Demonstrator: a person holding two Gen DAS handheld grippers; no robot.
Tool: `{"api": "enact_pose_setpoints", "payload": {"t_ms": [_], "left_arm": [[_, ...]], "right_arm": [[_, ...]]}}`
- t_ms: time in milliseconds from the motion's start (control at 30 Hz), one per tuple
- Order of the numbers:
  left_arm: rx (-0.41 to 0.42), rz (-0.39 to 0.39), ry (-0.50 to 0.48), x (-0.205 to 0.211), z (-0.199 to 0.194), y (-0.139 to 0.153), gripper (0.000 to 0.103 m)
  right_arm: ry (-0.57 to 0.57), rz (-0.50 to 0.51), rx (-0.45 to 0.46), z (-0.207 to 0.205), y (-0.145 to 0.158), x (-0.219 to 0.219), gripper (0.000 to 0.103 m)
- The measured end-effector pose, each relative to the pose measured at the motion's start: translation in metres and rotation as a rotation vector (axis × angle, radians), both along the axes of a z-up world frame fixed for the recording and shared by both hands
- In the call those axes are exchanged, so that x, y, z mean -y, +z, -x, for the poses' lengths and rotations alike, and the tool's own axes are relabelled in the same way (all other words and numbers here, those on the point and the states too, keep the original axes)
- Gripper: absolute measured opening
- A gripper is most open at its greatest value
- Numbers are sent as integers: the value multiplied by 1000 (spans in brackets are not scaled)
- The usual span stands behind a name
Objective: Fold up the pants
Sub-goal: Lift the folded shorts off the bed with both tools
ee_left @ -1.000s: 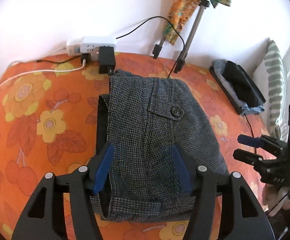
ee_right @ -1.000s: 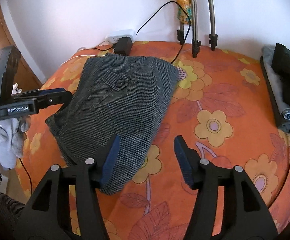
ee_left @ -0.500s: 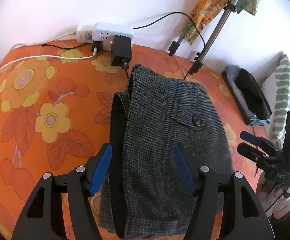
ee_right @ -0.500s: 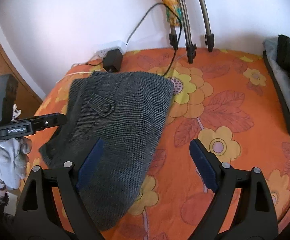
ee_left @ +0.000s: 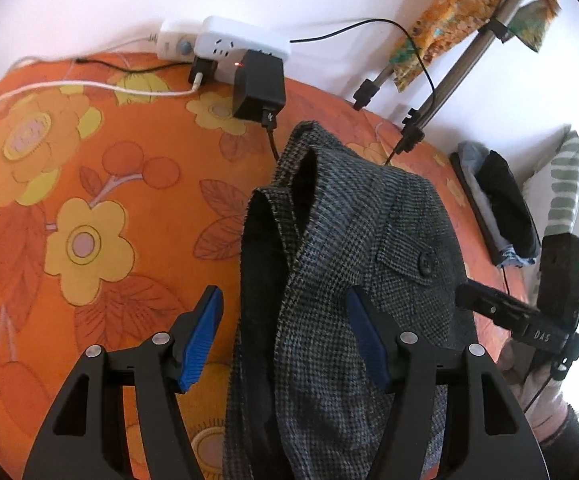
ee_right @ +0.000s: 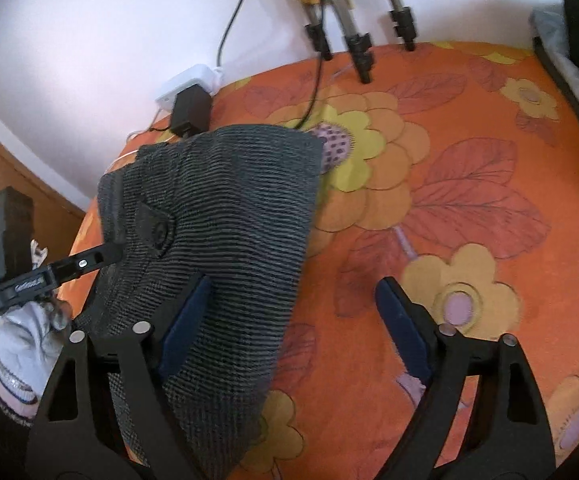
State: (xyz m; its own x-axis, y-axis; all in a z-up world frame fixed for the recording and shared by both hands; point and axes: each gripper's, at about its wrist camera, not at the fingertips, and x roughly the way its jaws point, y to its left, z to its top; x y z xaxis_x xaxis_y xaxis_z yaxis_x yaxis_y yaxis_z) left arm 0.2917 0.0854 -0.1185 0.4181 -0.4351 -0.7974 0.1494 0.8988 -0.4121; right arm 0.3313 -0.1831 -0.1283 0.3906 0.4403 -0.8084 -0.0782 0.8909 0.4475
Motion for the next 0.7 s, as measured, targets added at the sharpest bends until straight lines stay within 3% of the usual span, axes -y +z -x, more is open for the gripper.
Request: {"api": "enact_pose_setpoints", "payload": {"t_ms": [333, 600, 700], "left_arm": [[-11, 50, -9, 1, -7, -11, 64], [27, 3, -43, 11, -6, -11, 64], [38, -11, -61, 18, -6, -11, 53]], "right_arm": [[61, -27, 32, 0, 0, -27, 73], [73, -9, 54, -1, -1, -39, 69], [76, 6, 63, 1, -1, -41, 63]]}}
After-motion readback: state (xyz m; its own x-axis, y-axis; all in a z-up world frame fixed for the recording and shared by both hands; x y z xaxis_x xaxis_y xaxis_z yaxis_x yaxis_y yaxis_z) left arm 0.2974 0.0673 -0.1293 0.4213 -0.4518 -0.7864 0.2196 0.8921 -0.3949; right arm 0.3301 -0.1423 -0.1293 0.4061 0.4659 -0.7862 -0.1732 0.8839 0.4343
